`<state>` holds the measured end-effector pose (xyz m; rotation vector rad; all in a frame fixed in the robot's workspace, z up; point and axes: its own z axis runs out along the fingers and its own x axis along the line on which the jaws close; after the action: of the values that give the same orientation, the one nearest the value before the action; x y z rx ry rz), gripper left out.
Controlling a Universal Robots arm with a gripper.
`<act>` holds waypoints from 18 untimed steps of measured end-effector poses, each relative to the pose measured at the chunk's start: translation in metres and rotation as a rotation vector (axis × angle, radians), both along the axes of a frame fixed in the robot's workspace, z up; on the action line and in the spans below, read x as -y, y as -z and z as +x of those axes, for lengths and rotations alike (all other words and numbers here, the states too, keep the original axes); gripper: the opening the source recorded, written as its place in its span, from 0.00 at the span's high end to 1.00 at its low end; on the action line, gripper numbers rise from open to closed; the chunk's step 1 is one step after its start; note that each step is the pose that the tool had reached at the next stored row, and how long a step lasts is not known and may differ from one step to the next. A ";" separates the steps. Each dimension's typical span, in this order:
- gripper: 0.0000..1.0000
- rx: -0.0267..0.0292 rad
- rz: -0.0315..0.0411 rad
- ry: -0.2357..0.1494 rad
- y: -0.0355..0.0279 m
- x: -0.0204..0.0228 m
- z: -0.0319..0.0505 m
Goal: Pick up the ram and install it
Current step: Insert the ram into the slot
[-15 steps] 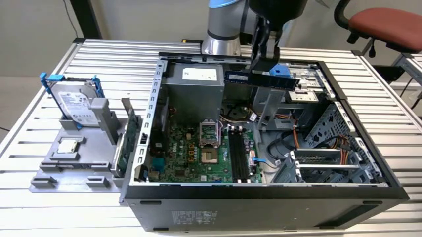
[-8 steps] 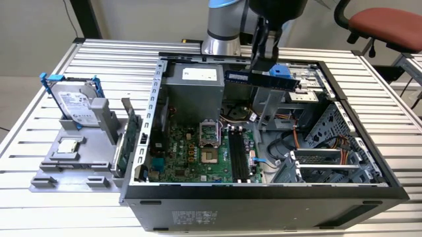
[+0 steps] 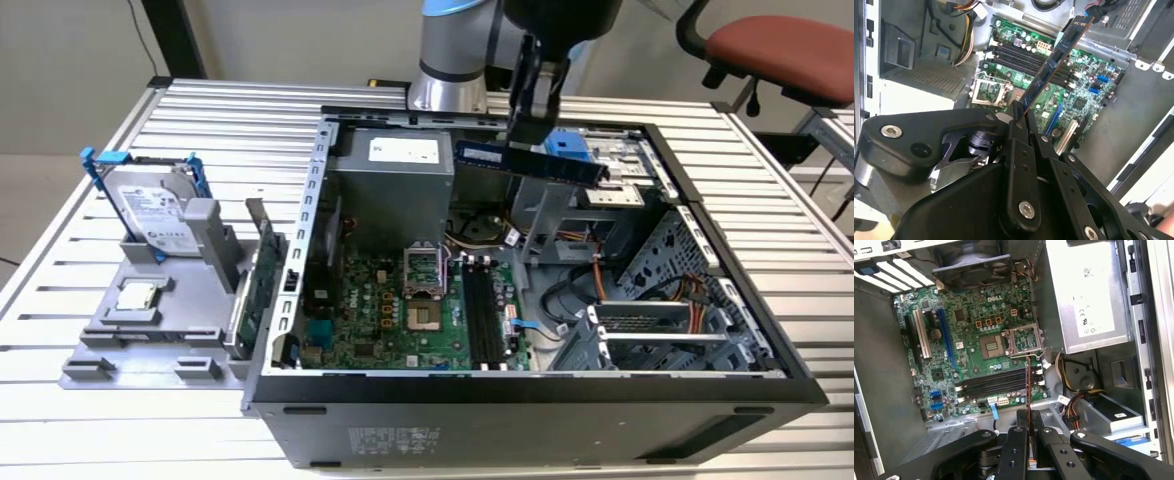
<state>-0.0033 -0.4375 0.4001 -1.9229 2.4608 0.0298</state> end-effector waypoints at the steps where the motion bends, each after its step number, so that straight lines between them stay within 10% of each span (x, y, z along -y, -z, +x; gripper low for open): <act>1: 1.00 0.0000 0.0000 0.008 0.0000 0.0000 0.0000; 18: 1.00 0.0000 0.0000 0.200 0.0000 0.0000 0.0000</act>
<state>-0.0033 -0.4375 0.4001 -1.6667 2.6389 0.0267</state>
